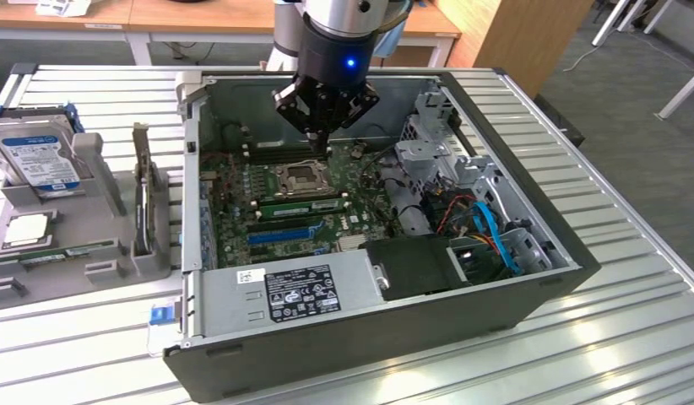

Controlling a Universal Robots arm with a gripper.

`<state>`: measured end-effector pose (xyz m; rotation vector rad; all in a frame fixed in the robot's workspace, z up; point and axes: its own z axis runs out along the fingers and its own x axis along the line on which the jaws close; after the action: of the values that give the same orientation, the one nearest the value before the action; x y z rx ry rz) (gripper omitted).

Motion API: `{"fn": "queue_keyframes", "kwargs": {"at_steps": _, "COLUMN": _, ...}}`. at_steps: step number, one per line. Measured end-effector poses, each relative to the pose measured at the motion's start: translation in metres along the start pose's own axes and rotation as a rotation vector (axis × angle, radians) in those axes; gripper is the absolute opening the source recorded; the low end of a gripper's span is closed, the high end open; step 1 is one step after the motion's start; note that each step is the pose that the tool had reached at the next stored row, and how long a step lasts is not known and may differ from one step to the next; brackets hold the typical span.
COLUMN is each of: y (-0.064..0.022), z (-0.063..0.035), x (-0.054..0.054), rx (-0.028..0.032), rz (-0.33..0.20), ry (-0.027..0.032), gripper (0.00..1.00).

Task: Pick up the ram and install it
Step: 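Press down the ram until it locks into place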

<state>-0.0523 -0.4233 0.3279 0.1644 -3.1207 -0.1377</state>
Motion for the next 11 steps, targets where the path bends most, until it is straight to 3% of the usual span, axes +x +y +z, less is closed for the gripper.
{"fn": "queue_keyframes", "kwargs": {"at_steps": 2, "y": 0.0000, "z": 0.0000, "x": 0.0000, "rx": 0.0022, "rz": 0.000, "ry": 0.0006, "gripper": 0.10}}
{"fn": "queue_keyframes", "kwargs": {"at_steps": 10, "y": 0.0000, "z": 0.0000, "x": 0.0000, "rx": 0.0364, "rz": 0.004, "ry": 0.0087, "gripper": 0.10}}
{"fn": "queue_keyframes", "kwargs": {"at_steps": 11, "y": 0.0000, "z": 0.0000, "x": 0.0000, "rx": 0.0379, "rz": 0.006, "ry": 0.0087, "gripper": 0.10}}
